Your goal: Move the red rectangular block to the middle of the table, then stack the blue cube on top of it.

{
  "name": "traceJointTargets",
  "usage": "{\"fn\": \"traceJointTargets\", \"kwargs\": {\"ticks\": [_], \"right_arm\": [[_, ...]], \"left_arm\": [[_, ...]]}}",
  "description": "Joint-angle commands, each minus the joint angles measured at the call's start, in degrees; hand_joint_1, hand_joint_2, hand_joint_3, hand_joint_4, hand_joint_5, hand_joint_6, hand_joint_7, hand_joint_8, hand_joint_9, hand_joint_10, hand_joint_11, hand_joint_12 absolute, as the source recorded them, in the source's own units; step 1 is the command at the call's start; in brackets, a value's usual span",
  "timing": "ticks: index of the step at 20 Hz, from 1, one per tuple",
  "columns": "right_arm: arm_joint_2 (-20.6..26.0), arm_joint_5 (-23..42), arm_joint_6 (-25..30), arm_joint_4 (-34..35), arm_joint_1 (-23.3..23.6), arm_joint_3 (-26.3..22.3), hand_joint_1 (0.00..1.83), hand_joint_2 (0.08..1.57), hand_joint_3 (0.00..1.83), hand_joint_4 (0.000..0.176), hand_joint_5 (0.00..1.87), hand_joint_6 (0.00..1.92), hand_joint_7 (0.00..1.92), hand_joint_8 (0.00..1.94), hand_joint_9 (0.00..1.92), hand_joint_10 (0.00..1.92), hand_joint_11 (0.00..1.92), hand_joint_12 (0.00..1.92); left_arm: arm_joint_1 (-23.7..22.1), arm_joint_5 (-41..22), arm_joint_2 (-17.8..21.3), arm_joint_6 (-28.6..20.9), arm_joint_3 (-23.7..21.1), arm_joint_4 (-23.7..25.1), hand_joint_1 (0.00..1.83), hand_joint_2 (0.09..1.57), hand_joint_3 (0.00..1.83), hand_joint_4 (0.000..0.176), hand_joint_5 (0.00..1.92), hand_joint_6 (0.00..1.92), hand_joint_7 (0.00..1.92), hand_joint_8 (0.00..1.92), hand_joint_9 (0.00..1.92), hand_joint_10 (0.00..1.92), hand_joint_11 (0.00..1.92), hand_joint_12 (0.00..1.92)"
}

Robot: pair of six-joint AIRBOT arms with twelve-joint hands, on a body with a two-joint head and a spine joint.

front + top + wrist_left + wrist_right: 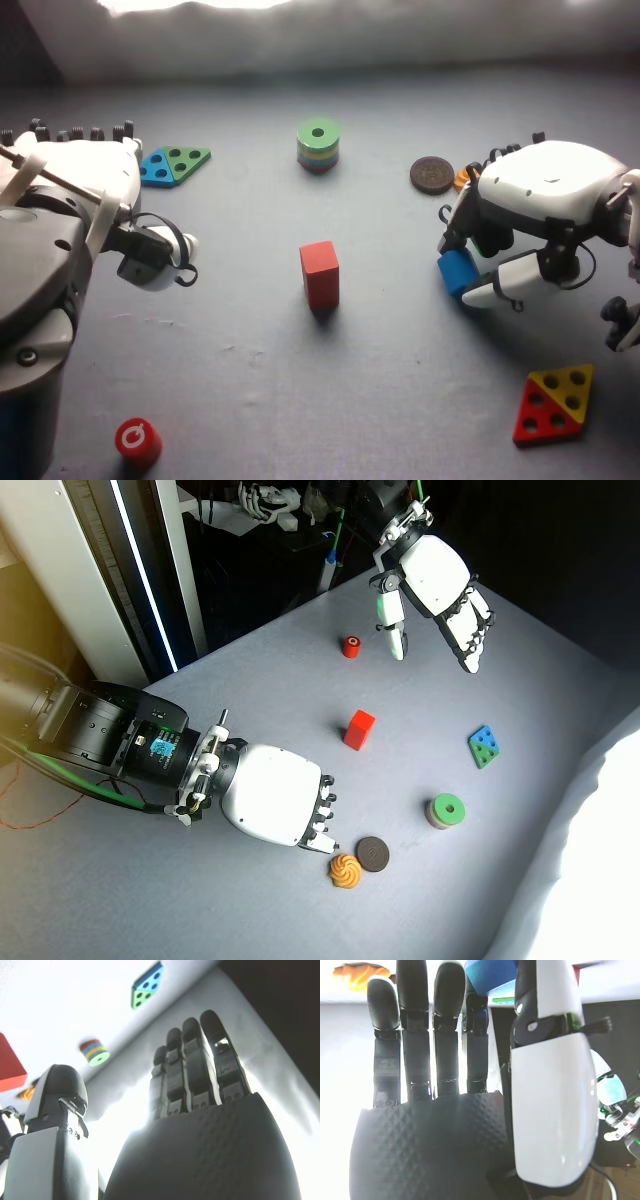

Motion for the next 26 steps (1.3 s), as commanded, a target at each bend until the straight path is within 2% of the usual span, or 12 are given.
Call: {"fn": "traceJointTargets", "kwargs": {"ticks": [1,9,10,13,15,17,19,20,26], "right_arm": [[0.88,5.23,0.09,-0.69,1.26,0.12,1.28,1.06,0.0,0.0,1.48,0.0,0.94,1.21,0.95,1.02,0.51,1.55],[1.68,-6.9,0.1,-2.12,10.83,0.13,1.27,1.08,0.0,0.0,1.44,0.0,0.9,1.3,0.89,1.12,0.51,1.58],[1.66,-8.46,0.14,-2.12,12.06,0.13,1.27,1.08,0.0,0.0,1.44,0.0,0.9,1.3,0.9,1.12,0.51,1.58],[1.48,-13.65,1.31,-2.09,16.14,0.12,1.28,1.06,0.0,0.0,1.47,0.0,0.93,1.23,0.92,1.1,0.53,1.57],[0.93,-14.71,3.33,-2.06,18.3,0.08,1.27,1.07,0.0,0.0,1.46,0.0,0.92,1.25,0.9,1.12,0.46,1.59],[0.02,-15.15,3.87,-2.01,20.15,-0.04,1.27,1.07,0.0,0.0,1.45,0.0,0.91,1.28,0.9,1.14,0.48,1.59],[-1.26,-16.47,6.63,-1.91,22.08,-0.09,1.27,1.07,0.0,0.0,1.45,0.0,0.91,1.29,0.89,1.16,0.46,1.61],[-1.98,-16.49,8.17,-1.82,23.02,-0.16,1.27,1.07,0.0,0.0,1.45,0.0,0.91,1.28,0.89,1.14,0.47,1.6],[-4.34,-15.06,10.63,-1.6,24.19,-0.21,1.27,1.07,0.0,0.0,1.45,0.0,0.92,1.28,0.91,1.13,0.5,1.56]], "left_arm": [[-0.75,-3.05,0.31,0.22,0.1,4.86,0.47,1.24,0.0,0.0,0.13,0.0,0.26,0.0,0.25,0.0,0.0,0.75],[-0.83,-3.19,0.31,0.21,0.38,4.68,0.43,1.25,0.0,0.0,0.13,0.0,0.26,0.0,0.25,0.0,0.0,0.77],[-0.84,-3.19,0.31,0.21,0.39,4.68,0.46,1.24,0.0,0.0,0.15,0.01,0.28,0.01,0.27,0.01,0.0,0.82],[-0.84,-3.19,0.31,0.21,0.38,4.71,0.43,1.25,0.0,0.0,0.15,0.01,0.29,0.01,0.28,0.01,0.0,0.86],[-0.84,-3.19,0.31,0.21,0.43,4.84,0.4,1.25,0.0,0.0,0.14,0.0,0.29,0.0,0.27,0.01,0.0,0.81],[-1.03,-3.19,0.28,0.21,0.48,4.85,0.4,1.26,0.0,0.0,0.13,0.0,0.27,0.0,0.26,0.0,0.0,0.77],[-1.1,-3.19,0.28,0.21,0.5,4.84,0.42,1.25,0.0,0.0,0.14,0.01,0.27,0.0,0.26,0.0,0.0,0.77],[-1.13,-3.19,0.28,0.21,0.52,4.84,0.43,1.25,0.0,0.0,0.16,0.01,0.28,0.01,0.28,0.01,0.0,0.83],[-1.15,-3.2,0.28,0.21,0.63,4.84,0.46,1.24,0.0,0.0,0.12,0.0,0.27,0.0,0.27,0.0,0.0,0.81]]}}
